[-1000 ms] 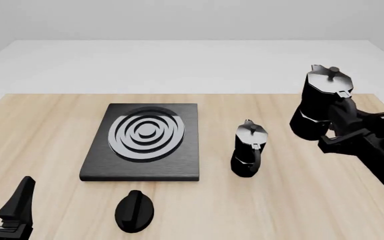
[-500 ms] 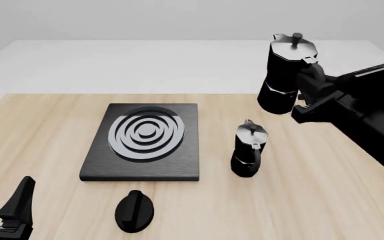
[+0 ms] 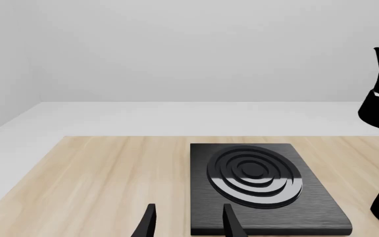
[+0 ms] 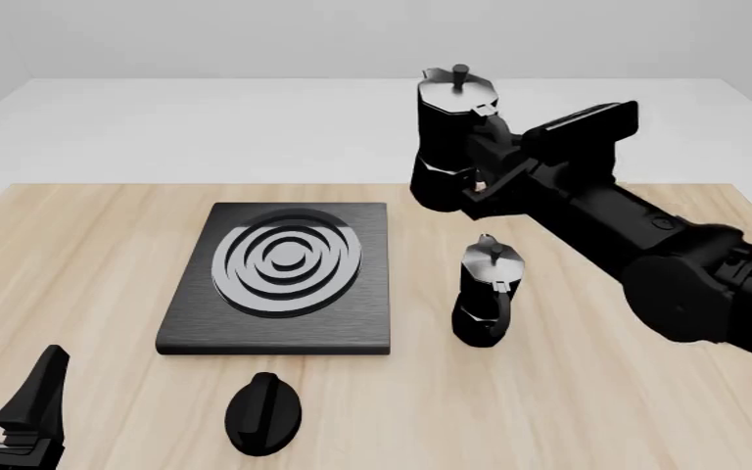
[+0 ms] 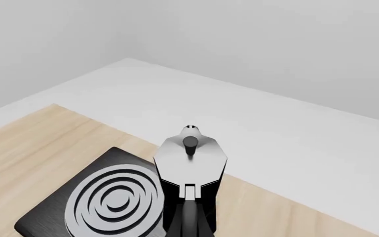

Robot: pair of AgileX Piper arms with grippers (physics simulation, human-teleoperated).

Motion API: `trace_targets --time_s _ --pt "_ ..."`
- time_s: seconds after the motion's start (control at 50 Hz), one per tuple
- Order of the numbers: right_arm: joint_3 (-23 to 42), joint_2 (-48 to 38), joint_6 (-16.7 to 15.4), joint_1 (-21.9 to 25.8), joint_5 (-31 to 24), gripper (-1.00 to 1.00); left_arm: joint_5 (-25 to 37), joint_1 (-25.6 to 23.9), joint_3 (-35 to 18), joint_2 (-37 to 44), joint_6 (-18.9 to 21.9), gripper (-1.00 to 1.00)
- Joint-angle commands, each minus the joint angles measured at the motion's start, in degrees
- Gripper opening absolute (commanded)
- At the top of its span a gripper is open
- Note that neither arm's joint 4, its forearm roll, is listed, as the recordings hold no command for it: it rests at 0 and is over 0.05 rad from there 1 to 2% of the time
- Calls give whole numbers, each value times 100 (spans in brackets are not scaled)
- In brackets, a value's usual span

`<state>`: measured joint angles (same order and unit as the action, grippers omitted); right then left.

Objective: Put the right moka pot on the stove.

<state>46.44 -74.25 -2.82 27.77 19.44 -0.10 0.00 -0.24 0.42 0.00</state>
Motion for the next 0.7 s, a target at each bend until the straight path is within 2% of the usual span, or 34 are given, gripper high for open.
trace_targets --time_s 0.02,0.28,0.7 --pt "589 -772 98 366 443 -100 0 0 0 0 0 100" --pt "863 -1393 250 551 827 -100 0 0 0 0 0 100" --pt "1145 -2137 175 888 1371 -100 0 0 0 0 0 100"
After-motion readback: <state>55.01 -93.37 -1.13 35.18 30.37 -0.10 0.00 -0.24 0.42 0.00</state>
